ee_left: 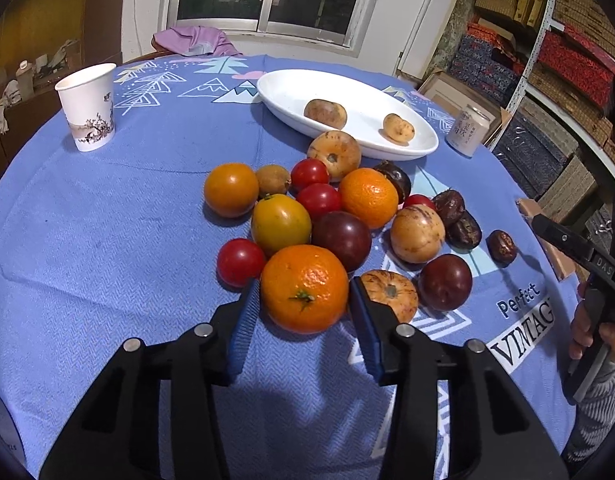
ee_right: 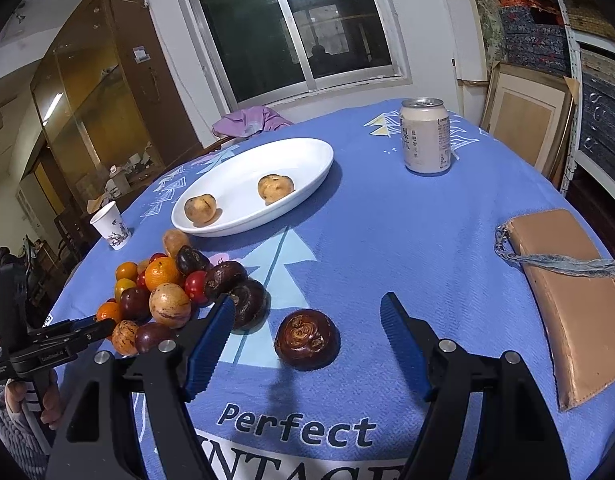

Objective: Organize fruits
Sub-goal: 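Grasp an orange with the left tool while the right tool grasps a dark brown fruit, then carry the orange and dark brown fruit onto the white plate and release both, then grasp a red cherry tomato with the left tool while the right tool grasps a dark brown fruit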

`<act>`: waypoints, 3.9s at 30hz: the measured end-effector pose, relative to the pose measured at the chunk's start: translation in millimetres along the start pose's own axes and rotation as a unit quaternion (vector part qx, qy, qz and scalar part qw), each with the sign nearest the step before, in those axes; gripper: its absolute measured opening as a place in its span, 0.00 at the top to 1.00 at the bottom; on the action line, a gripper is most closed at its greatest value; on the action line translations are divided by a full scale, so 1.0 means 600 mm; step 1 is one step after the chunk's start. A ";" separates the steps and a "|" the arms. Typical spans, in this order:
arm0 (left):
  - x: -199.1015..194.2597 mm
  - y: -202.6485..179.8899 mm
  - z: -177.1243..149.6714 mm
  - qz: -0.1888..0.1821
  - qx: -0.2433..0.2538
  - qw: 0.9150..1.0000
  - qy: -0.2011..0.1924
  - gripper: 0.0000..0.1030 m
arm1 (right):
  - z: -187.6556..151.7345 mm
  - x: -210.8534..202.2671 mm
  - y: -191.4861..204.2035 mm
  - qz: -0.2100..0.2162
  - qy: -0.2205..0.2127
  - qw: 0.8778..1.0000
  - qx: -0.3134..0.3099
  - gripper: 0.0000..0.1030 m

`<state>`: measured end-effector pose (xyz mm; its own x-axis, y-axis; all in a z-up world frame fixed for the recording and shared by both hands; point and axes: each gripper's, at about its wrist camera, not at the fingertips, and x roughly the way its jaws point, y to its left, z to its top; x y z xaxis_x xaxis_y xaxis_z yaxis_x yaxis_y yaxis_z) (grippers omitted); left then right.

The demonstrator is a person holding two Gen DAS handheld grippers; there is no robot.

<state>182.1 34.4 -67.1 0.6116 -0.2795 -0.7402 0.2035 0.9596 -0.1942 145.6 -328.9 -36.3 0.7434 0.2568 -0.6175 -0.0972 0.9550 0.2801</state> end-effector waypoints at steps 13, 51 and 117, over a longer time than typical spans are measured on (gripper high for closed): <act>0.003 -0.003 0.000 0.023 0.005 1.000 -0.005 0.56 | -0.013 0.020 0.018 0.000 0.039 0.999 -0.038 0.26; 0.149 -0.033 0.338 0.072 -0.004 0.997 -0.013 0.56 | 0.244 0.236 0.058 0.015 0.064 0.998 -0.011 0.59; 0.038 0.045 0.035 0.080 0.017 0.997 0.017 0.60 | 0.039 0.058 0.067 0.015 0.036 0.999 -0.038 0.17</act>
<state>217.4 53.2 -75.9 0.6124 -0.1217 -0.7811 0.1321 0.9899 -0.0507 183.0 -284.7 -29.4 0.6902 0.2927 -0.6617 -0.1705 0.9546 0.2444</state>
